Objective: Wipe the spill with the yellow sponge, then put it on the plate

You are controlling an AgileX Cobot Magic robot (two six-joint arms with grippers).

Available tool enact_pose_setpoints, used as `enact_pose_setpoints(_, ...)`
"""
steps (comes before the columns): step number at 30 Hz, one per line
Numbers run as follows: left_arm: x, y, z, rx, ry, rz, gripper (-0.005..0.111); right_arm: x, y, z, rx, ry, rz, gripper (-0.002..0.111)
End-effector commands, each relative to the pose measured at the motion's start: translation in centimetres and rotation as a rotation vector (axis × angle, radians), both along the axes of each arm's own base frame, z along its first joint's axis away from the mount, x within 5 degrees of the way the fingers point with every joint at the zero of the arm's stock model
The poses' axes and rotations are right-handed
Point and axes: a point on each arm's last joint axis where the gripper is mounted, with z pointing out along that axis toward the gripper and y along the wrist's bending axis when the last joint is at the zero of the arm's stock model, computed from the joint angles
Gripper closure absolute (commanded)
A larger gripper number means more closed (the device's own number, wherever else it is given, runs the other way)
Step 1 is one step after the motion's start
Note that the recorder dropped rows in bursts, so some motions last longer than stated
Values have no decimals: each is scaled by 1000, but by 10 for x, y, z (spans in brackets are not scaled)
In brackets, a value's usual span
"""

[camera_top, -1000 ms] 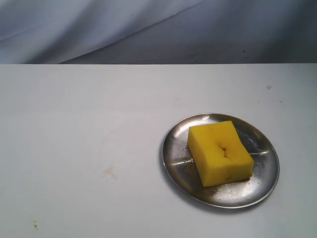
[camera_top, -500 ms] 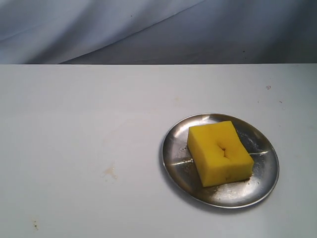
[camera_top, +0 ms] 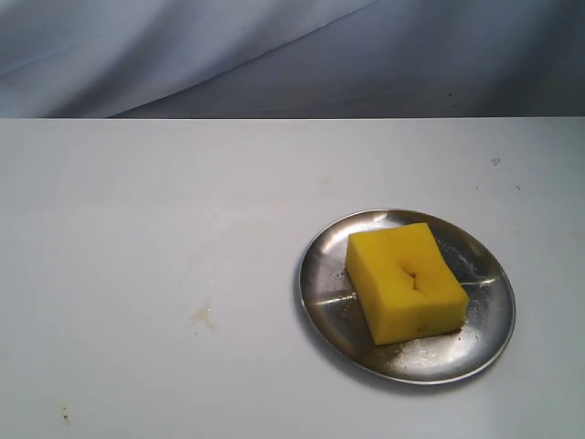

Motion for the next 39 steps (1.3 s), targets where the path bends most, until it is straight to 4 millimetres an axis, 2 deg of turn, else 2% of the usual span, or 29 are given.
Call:
enact_pose_setpoints(1, 0, 0, 2, -8, -13, 2, 107, 0, -1, -2, 5, 7, -9, 108)
enact_pose_setpoints(39, 0, 0, 2, -8, -13, 2, 107, 0, -1, -2, 11, 6, -10, 108)
